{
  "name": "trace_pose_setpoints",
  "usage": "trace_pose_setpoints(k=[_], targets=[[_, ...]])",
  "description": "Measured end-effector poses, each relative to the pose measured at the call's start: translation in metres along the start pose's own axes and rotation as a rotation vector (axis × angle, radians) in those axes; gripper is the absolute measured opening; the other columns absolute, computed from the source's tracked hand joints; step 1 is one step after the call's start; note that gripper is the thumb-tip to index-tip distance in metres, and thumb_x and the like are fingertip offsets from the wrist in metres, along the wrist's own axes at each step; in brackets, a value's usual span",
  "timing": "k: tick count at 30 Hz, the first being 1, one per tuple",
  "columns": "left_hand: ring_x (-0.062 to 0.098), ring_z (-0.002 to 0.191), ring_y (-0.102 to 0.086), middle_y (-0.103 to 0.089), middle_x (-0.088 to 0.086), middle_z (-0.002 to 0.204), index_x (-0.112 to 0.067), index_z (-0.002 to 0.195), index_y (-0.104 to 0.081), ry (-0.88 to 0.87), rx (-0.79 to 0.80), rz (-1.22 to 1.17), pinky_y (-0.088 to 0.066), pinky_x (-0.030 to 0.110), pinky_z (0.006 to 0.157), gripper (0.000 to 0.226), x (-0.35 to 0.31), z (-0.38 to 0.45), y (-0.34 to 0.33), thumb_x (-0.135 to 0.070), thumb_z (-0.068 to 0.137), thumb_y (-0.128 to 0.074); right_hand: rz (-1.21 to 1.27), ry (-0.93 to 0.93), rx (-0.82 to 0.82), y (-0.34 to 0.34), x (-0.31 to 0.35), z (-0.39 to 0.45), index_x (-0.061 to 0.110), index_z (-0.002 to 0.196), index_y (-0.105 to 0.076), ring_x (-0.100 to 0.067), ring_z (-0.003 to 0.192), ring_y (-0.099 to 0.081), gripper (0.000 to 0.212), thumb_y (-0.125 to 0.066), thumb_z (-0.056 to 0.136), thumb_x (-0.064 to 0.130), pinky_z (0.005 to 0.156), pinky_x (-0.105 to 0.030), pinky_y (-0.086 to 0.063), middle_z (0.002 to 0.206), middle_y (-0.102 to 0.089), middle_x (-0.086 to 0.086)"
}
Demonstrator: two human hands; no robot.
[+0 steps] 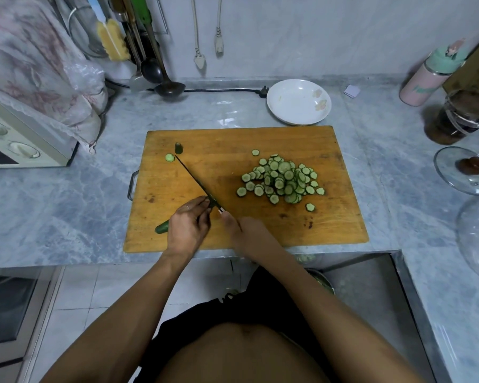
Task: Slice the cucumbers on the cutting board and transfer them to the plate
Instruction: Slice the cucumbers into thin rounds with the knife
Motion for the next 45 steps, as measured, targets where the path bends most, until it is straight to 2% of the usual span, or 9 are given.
trace_pose_setpoints(k=[5, 14, 19, 25, 31, 36, 39, 42, 45], targets=[[0.022, 0.102, -0.067, -0.070, 0.008, 0.114, -0.006, 0.108, -0.073, -0.017, 0.004, -0.003, -0.045, 0.021, 0.094, 0.025, 0.003, 0.000, 0.000, -0.004, 0.084, -0.067, 0.062, -0.026, -0.024, 0.010, -0.011, -0.003, 0.013, 0.058, -0.046, -0.014, 0.054, -0.048, 0.068, -0.021, 0.102, 0.059, 0.053, -0.028, -0.032, 0.056, -0.049, -0.003], [0.023, 0.101, -0.067, -0.070, 0.009, 0.113, -0.005, 0.106, -0.074, -0.036, -0.023, -0.008, -0.047, 0.022, 0.093, 0.024, 0.000, -0.001, 0.002, -0.003, 0.083, -0.069, 0.097, 0.020, -0.043, 0.023, -0.014, -0.015, 0.010, 0.062, -0.050, -0.013, 0.043, -0.049, 0.071, -0.021, 0.100, 0.062, 0.052, -0.026, -0.039, 0.054, -0.052, -0.008], [0.022, 0.097, -0.068, -0.071, 0.009, 0.110, -0.005, 0.104, -0.075, -0.030, -0.034, 0.000, -0.042, 0.015, 0.090, 0.023, -0.002, 0.000, 0.005, -0.002, 0.081, -0.071, 0.015, 0.079, 0.000, 0.015, 0.000, -0.022, 0.010, 0.063, -0.045, -0.018, 0.056, -0.048, 0.064, -0.022, 0.103, 0.056, 0.054, -0.030, -0.033, 0.059, -0.047, -0.008], [0.023, 0.101, -0.067, -0.071, 0.009, 0.112, -0.005, 0.104, -0.075, -0.037, -0.023, -0.013, -0.044, 0.017, 0.092, 0.023, 0.000, 0.000, 0.004, -0.001, 0.082, -0.070, 0.007, 0.074, 0.017, 0.013, -0.002, -0.028, 0.014, 0.056, -0.042, -0.015, 0.053, -0.047, 0.065, -0.023, 0.104, 0.054, 0.052, -0.025, -0.032, 0.055, -0.046, -0.003], [0.025, 0.101, -0.067, -0.070, 0.011, 0.112, -0.003, 0.103, -0.075, -0.038, -0.018, 0.001, -0.043, 0.018, 0.092, 0.023, 0.000, 0.000, 0.001, 0.002, 0.081, -0.068, 0.017, 0.033, 0.031, 0.009, -0.001, -0.021, 0.013, 0.057, -0.044, -0.015, 0.052, -0.047, 0.067, -0.022, 0.102, 0.058, 0.051, -0.029, -0.032, 0.055, -0.048, -0.003], [0.025, 0.099, -0.068, -0.071, 0.011, 0.109, -0.003, 0.101, -0.075, -0.038, -0.009, 0.005, -0.040, 0.013, 0.093, 0.024, -0.001, -0.001, -0.001, 0.004, 0.079, -0.067, -0.032, 0.009, 0.011, 0.000, -0.002, 0.000, -0.004, 0.079, -0.066, -0.026, 0.071, -0.058, 0.079, -0.020, 0.104, 0.055, 0.064, -0.032, -0.037, 0.073, -0.062, -0.015], [0.025, 0.098, -0.068, -0.072, 0.011, 0.107, -0.003, 0.099, -0.076, -0.048, -0.016, 0.011, -0.040, 0.013, 0.092, 0.025, -0.002, 0.000, 0.001, 0.005, 0.078, -0.066, -0.053, 0.009, 0.023, -0.009, -0.003, 0.002, -0.005, 0.087, -0.067, -0.023, 0.074, -0.054, 0.078, -0.019, 0.104, 0.054, 0.070, -0.030, -0.035, 0.075, -0.060, -0.011], [0.024, 0.100, -0.067, -0.071, 0.010, 0.109, -0.004, 0.104, -0.075, -0.050, -0.012, 0.022, -0.045, 0.020, 0.092, 0.025, -0.005, -0.001, 0.001, 0.002, 0.080, -0.067, -0.028, -0.012, 0.007, -0.005, -0.006, 0.002, 0.001, 0.079, -0.065, -0.021, 0.070, -0.053, 0.075, -0.019, 0.104, 0.055, 0.070, -0.029, -0.034, 0.066, -0.055, -0.003], [0.023, 0.100, -0.065, -0.069, 0.007, 0.115, -0.005, 0.107, -0.074, -0.046, -0.011, 0.035, -0.049, 0.025, 0.088, 0.026, -0.007, -0.003, 0.004, -0.001, 0.082, -0.066, 0.019, -0.023, -0.006, 0.006, -0.010, 0.003, 0.007, 0.069, -0.057, -0.023, 0.065, -0.055, 0.071, -0.019, 0.103, 0.057, 0.063, -0.031, -0.039, 0.063, -0.055, -0.007]])
Point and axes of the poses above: each hand's wrist, its own z-axis towards the middle knuckle, its own y-axis out of the back of the hand, x = y × z, the point moved 9 cm from there along z, towards the middle knuckle
